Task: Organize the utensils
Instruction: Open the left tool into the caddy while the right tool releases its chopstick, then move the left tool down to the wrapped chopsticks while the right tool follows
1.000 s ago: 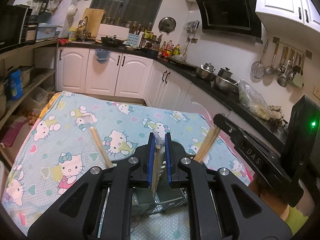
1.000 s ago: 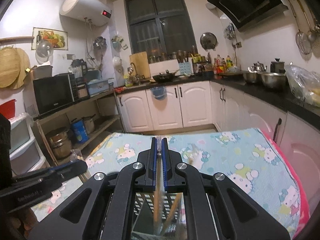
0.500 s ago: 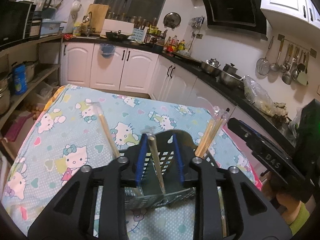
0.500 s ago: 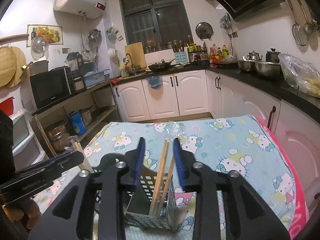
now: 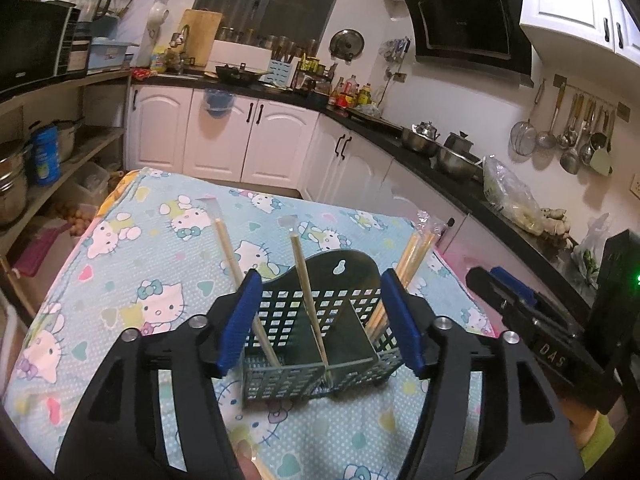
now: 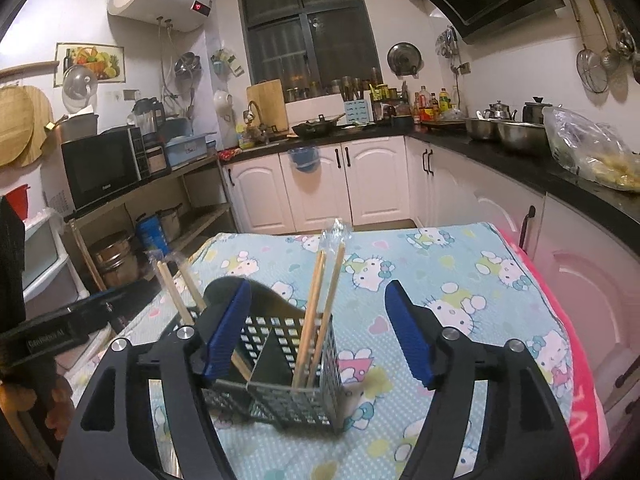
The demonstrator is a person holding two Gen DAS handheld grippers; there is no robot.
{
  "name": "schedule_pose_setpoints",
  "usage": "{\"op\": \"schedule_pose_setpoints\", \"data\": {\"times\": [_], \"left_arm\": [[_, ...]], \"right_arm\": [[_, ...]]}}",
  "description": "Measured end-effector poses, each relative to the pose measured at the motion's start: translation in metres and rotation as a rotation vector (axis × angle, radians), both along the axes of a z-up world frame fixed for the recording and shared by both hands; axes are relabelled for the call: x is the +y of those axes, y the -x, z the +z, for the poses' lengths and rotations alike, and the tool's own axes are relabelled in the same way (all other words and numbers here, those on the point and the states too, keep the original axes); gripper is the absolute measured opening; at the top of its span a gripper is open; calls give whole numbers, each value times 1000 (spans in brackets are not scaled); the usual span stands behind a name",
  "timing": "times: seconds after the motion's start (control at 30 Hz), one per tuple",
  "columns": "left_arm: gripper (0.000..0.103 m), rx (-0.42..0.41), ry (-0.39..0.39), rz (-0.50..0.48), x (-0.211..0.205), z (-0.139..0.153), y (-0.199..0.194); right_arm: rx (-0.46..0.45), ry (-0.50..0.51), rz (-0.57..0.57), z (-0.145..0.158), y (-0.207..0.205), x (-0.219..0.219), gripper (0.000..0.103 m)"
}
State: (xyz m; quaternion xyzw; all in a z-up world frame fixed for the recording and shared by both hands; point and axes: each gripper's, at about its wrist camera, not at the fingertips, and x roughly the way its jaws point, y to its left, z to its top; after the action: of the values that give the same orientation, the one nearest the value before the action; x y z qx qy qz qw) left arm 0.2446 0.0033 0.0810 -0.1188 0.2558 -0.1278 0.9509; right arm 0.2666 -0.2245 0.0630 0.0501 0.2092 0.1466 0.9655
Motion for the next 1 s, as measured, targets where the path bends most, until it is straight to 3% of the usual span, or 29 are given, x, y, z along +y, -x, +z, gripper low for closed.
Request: {"op": "schedule_pose_setpoints", "data": {"times": [0.3, 0.47, 1.0], "left_arm": [[77, -21, 6, 26, 11, 5, 19], [90, -23, 19, 40, 17, 4, 29], [91, -16, 35, 72, 30, -2, 60]], "right_arm": [[-8, 37, 6, -2, 22, 6, 73], [-9, 34, 14, 0, 30, 6, 80], [-20, 39, 30, 7, 66, -1, 82]]}}
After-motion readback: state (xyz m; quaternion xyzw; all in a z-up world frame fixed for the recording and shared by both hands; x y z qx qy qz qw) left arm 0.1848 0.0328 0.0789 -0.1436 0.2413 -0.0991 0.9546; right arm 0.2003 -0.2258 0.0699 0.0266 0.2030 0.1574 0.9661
